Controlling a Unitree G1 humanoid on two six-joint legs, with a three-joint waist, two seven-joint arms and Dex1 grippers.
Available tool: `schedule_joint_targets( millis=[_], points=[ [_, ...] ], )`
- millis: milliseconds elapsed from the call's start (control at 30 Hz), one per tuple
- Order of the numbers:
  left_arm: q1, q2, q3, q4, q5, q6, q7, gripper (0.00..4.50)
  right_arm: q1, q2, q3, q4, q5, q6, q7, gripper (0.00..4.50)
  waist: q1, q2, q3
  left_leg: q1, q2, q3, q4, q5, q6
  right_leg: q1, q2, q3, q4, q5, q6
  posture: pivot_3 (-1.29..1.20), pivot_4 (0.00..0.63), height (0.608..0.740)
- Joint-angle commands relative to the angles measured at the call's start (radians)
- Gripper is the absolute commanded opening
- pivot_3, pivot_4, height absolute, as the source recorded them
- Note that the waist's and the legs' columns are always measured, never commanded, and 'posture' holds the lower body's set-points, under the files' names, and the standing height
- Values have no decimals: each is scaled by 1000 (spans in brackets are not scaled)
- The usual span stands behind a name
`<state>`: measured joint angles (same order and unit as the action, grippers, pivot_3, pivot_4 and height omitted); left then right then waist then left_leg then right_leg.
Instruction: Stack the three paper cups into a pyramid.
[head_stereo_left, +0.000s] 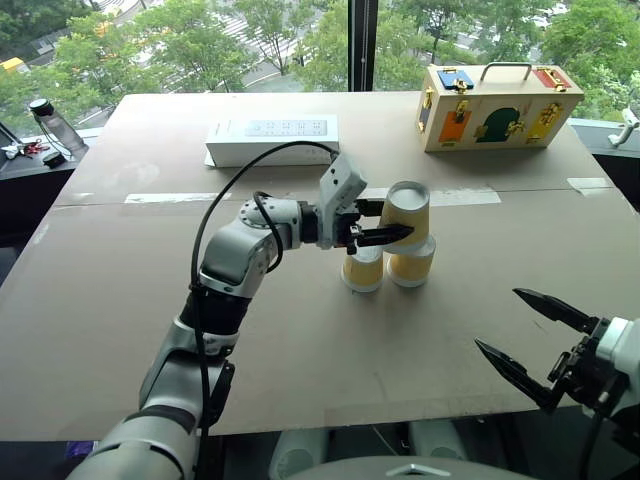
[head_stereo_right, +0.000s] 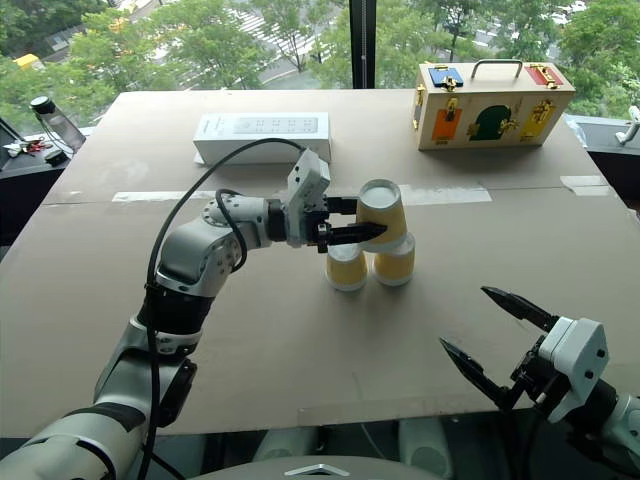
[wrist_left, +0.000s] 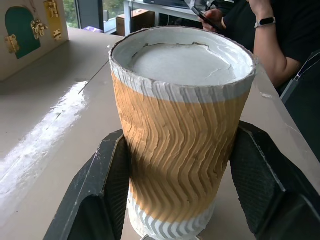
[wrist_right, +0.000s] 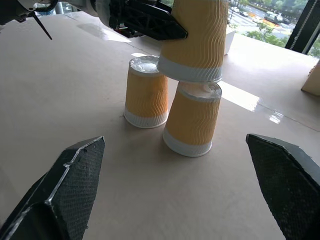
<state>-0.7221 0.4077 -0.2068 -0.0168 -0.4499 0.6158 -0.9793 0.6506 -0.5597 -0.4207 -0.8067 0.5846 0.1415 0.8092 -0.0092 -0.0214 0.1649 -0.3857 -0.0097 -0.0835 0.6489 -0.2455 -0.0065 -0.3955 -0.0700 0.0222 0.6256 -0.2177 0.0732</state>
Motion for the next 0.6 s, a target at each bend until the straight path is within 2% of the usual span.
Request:
schedule_joint_targets(
  millis=[33, 100, 167, 300, 433, 600],
  points=[
    [-9, 8, -2, -26, 9, 13, 0, 3091, -9, -11, -33, -11, 16, -22, 12, 4500, 0, 0, 0, 0, 0, 0, 0, 0, 0, 0, 0, 0, 0, 0, 0, 0, 150, 740],
    [2, 15, 1, -41, 5, 28, -1, 3362, -21, -16, -29, -6, 16, -18, 16, 4500, 0, 0, 0, 0, 0, 0, 0, 0, 0, 0, 0, 0, 0, 0, 0, 0, 150, 740],
    [10, 21, 11, -65, -8, 38, -5, 4420, -30, -18, -27, -3, 16, -14, 18, 4500, -1, 0, 0, 0, 0, 0, 0, 0, 0, 0, 0, 0, 0, 0, 0, 0, 150, 740],
    [26, 37, 92, -117, -63, 71, 21, 4467, -44, -23, -20, 2, 17, -9, 22, 4500, -1, 0, 0, 0, 0, 0, 0, 0, 0, 0, 0, 0, 0, 0, 0, 0, 150, 740],
    [81, 89, 235, -203, -174, 136, 41, 4467, -61, -28, -9, 23, 15, -9, 31, 4500, -4, 0, 0, 0, 0, 0, 0, 0, 0, 0, 0, 0, 0, 0, 0, 0, 150, 740],
    [237, 161, 367, -304, -216, 143, 91, 4467, -113, -41, 24, 74, 7, -9, 50, 4500, -3, 0, 0, 1, 1, 1, -1, 0, 0, 0, 0, 1, 0, 0, -1, 0, 150, 740]
  ],
)
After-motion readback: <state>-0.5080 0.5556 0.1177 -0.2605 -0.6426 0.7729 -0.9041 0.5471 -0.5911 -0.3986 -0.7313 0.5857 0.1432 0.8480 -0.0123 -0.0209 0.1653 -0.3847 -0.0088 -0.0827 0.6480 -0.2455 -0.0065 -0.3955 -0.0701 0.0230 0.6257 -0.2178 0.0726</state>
